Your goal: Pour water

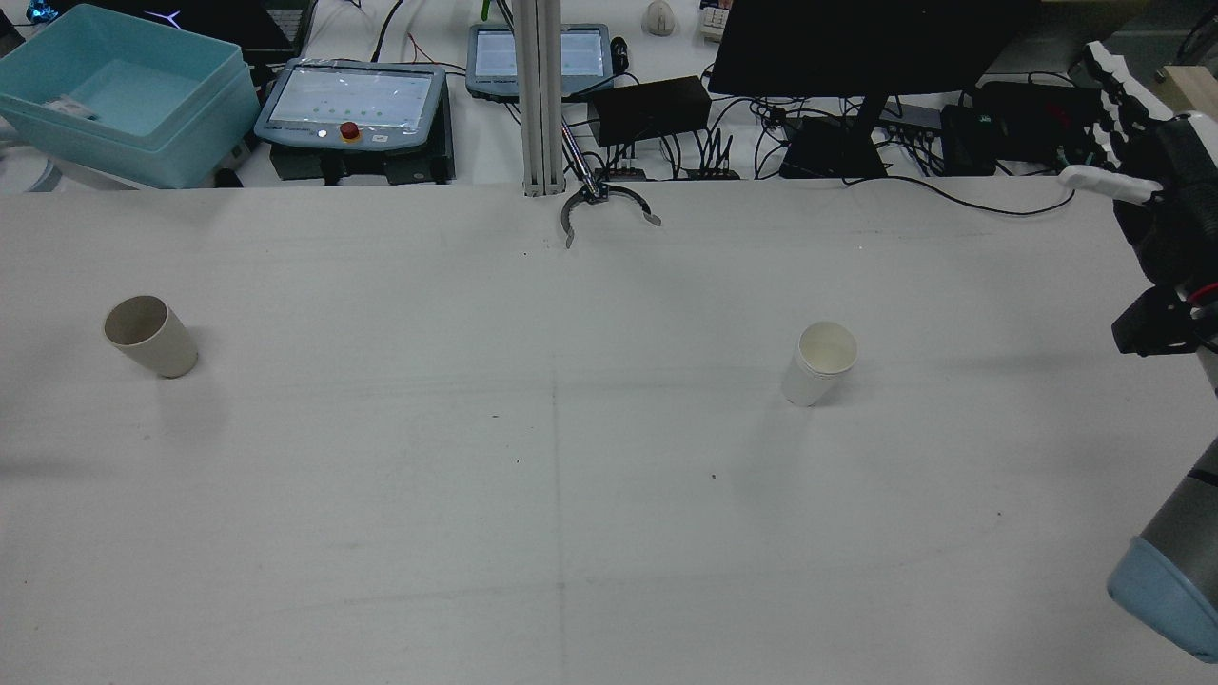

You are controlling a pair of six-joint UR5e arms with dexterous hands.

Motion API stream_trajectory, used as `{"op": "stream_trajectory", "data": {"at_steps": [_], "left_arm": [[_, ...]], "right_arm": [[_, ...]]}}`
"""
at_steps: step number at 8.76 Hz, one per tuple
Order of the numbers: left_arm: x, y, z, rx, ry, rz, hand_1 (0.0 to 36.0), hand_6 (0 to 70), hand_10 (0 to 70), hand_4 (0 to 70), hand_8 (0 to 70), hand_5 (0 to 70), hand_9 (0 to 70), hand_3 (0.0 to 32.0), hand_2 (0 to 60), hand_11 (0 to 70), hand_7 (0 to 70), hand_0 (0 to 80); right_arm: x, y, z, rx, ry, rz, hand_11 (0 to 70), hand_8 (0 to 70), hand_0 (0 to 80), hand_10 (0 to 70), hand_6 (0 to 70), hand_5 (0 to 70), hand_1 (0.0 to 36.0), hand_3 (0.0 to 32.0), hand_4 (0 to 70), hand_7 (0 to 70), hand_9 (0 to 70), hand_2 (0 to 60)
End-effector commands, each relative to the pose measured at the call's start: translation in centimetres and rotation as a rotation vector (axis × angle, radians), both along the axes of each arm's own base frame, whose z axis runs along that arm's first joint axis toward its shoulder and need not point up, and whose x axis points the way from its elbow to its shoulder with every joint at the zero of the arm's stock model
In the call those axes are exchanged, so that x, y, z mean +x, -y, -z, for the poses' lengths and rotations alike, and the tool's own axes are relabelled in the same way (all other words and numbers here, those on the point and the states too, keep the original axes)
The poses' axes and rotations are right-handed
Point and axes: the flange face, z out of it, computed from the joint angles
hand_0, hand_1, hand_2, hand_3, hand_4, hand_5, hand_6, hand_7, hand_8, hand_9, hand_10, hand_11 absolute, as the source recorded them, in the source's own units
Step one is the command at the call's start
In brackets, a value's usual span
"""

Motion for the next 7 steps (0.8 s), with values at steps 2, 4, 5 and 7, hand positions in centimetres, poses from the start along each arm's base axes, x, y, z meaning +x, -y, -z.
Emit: {"op": "stream_trajectory", "data": {"at_steps": [2, 4, 5, 7], "left_arm": [[3.0, 4.7, -2.2, -0.009, 0.034, -0.006, 15.2, 0.0, 0.3, 0.7, 0.0, 0.0, 0.0, 28.0, 0.0, 2.6, 0.0, 52.6], [4.3, 6.4, -2.0, 0.020, 0.100, -0.027, 11.0, 0.0, 0.0, 4.7, 0.0, 0.0, 1.0, 8.2, 0.0, 0.4, 0.0, 49.0], [4.8, 7.3, -3.5, 0.015, 0.109, -0.030, 11.2, 0.0, 0.0, 4.8, 0.0, 0.0, 1.4, 7.4, 0.0, 0.5, 0.0, 48.9], [6.6, 9.1, -5.6, 0.033, 0.125, -0.038, 11.0, 0.0, 0.0, 3.0, 0.0, 0.0, 1.7, 9.2, 0.0, 0.7, 0.0, 48.2]], "right_arm": [[0.4, 0.0, -0.3, -0.009, -0.039, 0.008, 0.0, 0.0, 44.1, 0.0, 0.0, 0.0, 7.5, 19.6, 0.0, 0.0, 0.0, 0.0], [0.7, 0.0, -0.3, -0.011, -0.050, 0.001, 0.0, 0.0, 44.5, 0.0, 0.0, 2.6, 8.3, 0.2, 2.4, 0.0, 0.0, 0.0], [0.7, 0.0, -0.5, -0.014, -0.052, 0.001, 0.0, 0.0, 44.7, 0.0, 0.0, 1.8, 8.3, 0.0, 3.6, 0.0, 0.0, 0.0], [-0.1, -0.2, -0.7, -0.034, -0.068, 0.021, 0.0, 0.0, 44.4, 0.0, 0.0, 1.7, 8.1, 0.0, 4.2, 0.0, 0.0, 0.0]]}}
